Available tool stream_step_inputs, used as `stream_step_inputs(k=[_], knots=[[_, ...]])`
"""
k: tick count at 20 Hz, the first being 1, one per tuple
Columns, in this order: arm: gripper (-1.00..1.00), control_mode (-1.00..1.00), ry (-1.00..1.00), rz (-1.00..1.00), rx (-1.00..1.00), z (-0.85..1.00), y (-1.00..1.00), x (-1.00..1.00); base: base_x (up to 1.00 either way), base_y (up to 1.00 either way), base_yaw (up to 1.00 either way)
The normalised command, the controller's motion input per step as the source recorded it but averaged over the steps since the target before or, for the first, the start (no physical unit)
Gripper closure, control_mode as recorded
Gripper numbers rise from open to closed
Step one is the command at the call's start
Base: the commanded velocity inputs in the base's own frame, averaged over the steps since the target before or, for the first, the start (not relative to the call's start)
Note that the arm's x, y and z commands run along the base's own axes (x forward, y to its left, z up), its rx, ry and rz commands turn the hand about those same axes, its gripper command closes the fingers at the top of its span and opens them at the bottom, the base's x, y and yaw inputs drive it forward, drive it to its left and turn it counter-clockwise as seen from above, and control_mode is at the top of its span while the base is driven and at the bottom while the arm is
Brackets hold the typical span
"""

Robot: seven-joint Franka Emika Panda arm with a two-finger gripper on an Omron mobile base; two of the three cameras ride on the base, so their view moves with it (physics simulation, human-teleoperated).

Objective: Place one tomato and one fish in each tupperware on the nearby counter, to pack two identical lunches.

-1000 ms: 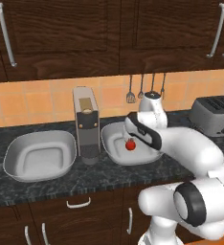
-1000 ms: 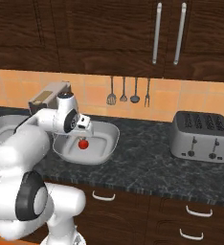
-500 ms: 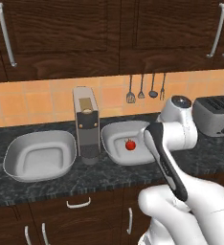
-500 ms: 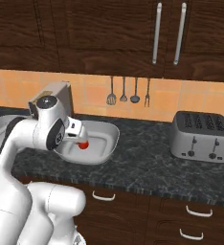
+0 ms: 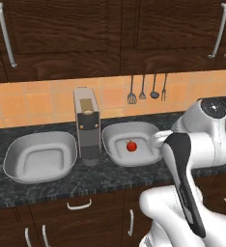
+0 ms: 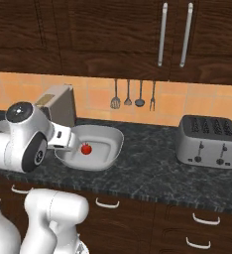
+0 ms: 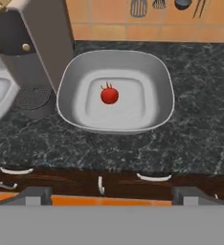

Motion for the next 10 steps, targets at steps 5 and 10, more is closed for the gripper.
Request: stream_step_inputs(k=[5, 10], knots=[[-1.00, 1.00, 0.00, 0.00, 0.05, 0.35, 0.00, -0.47, -0.38, -0.02, 0.00], [-1.00, 1.00, 0.00, 0.00, 0.00, 0.00, 0.00, 0.00, -1.00, -0.41, 0.00]])
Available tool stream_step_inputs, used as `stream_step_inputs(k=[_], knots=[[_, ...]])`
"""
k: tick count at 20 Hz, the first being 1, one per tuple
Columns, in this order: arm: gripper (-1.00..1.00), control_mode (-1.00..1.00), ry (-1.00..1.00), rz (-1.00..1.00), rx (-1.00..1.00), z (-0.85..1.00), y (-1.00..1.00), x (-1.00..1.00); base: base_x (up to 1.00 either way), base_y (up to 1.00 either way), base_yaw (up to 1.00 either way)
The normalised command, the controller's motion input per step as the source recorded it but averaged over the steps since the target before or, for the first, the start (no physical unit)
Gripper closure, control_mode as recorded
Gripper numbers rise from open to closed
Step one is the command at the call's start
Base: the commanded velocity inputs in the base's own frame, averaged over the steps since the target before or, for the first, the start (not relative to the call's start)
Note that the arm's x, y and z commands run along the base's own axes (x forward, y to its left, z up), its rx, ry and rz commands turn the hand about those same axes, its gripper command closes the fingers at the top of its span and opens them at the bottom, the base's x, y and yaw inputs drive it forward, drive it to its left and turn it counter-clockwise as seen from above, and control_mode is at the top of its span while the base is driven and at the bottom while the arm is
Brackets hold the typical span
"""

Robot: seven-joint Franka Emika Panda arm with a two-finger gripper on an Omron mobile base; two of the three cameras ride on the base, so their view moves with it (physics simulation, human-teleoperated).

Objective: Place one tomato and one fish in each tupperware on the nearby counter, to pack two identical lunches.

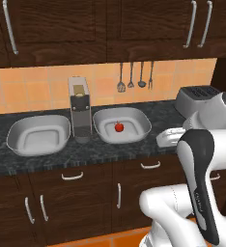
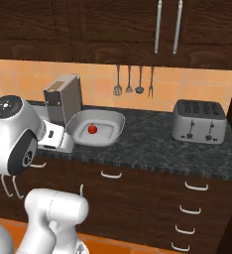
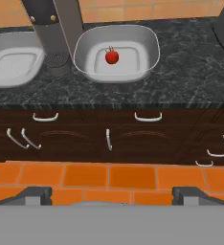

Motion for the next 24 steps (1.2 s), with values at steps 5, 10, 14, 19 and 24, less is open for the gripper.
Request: stream_step_inputs(k=[5, 10, 14, 19, 24], knots=[[-1.00, 1.00, 0.00, 0.00, 0.00, 0.00, 0.00, 0.00, -1.00, -0.98, -0.07], [-1.00, 1.00, 0.00, 0.00, 0.00, 0.00, 0.00, 0.00, -0.67, -1.00, -0.04], [-1.00, 1.00, 0.00, 0.00, 0.00, 0.00, 0.00, 0.00, -0.07, -1.00, -0.02], [-1.00, 1.00, 0.00, 0.00, 0.00, 0.00, 0.00, 0.00, 0.15, -1.00, -0.05], [-1.00, 1.00, 0.00, 0.00, 0.00, 0.00, 0.00, 0.00, 0.06, -1.00, -0.02]])
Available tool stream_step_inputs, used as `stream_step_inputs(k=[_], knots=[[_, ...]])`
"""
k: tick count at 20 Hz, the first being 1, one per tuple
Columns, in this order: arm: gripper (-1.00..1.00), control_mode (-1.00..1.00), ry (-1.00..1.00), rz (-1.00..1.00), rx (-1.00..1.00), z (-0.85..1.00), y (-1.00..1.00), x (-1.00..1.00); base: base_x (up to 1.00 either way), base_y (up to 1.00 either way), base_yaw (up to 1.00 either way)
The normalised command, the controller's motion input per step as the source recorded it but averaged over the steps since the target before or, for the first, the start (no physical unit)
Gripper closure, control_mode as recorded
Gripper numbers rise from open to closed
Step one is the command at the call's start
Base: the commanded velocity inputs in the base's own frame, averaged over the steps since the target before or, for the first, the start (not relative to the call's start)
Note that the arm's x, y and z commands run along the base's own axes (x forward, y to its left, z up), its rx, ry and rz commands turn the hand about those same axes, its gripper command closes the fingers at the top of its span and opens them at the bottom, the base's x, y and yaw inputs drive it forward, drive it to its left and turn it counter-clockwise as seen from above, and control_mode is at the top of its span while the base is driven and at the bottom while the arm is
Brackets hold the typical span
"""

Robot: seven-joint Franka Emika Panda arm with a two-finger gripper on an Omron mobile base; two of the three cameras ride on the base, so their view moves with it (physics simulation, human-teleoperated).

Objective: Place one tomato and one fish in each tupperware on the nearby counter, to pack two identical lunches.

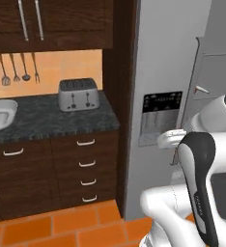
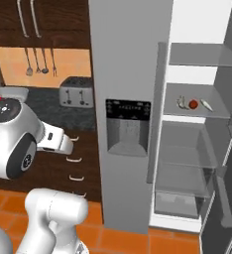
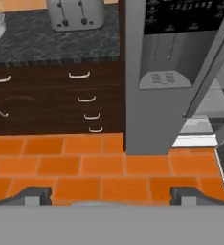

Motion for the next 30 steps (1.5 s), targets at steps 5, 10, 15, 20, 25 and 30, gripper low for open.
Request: stream_step_inputs(k=[5, 10, 15, 20, 25, 30], knots=[[-1.00, 1.00, 0.00, 0.00, 0.00, 0.00, 0.00, 0.00, 0.22, -0.93, -0.01], [-1.00, 1.00, 0.00, 0.00, 0.00, 0.00, 0.00, 0.00, 0.46, -0.60, 0.00], [-1.00, 1.00, 0.00, 0.00, 0.00, 0.00, 0.00, 0.00, 0.62, -0.19, 0.00], [-1.00, 1.00, 0.00, 0.00, 0.00, 0.00, 0.00, 0.00, 0.26, -0.33, 0.00], [-1.00, 1.00, 0.00, 0.00, 0.00, 0.00, 0.00, 0.00, 0.76, -0.32, -0.13], [-1.00, 1.00, 0.00, 0.00, 0.00, 0.00, 0.00, 0.00, 0.79, -0.12, -0.16]])
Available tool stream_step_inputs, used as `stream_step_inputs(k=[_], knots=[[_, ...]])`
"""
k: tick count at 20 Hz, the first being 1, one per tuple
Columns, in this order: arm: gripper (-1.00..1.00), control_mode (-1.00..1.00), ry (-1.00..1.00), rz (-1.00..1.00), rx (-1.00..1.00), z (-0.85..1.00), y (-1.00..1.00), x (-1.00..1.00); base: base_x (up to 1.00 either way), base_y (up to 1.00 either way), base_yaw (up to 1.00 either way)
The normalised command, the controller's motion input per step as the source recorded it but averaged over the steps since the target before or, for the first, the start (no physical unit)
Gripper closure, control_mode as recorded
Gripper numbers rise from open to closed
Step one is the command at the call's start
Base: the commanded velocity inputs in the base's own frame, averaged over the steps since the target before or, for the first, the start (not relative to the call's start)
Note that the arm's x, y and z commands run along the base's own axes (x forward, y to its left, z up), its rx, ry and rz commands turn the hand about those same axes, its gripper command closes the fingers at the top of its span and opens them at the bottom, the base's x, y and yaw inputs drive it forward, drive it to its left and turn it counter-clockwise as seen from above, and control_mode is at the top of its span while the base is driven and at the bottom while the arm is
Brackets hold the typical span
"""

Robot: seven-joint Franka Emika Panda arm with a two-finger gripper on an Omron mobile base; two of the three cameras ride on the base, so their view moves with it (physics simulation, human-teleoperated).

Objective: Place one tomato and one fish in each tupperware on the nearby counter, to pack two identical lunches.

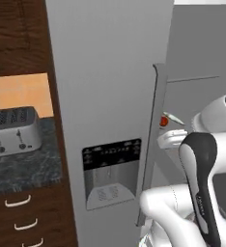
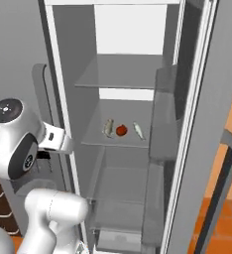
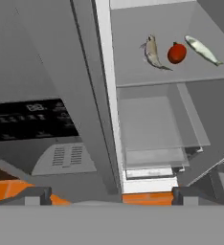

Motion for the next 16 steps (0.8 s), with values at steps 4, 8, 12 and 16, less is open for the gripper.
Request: stream_step_inputs(k=[4, 8, 12, 16], knots=[[-1.00, 1.00, 0.00, 0.00, 0.00, 0.00, 0.00, 0.00, 0.07, -0.68, -0.10], [-1.00, 1.00, 0.00, 0.00, 0.00, 0.00, 0.00, 0.00, 0.04, -0.48, -0.21], [-1.00, 1.00, 0.00, 0.00, 0.00, 0.00, 0.00, 0.00, 0.37, 0.08, -0.13], [-1.00, -1.00, 0.00, -0.02, 0.00, 0.09, 0.00, 0.16, 0.16, 0.00, -0.04]])
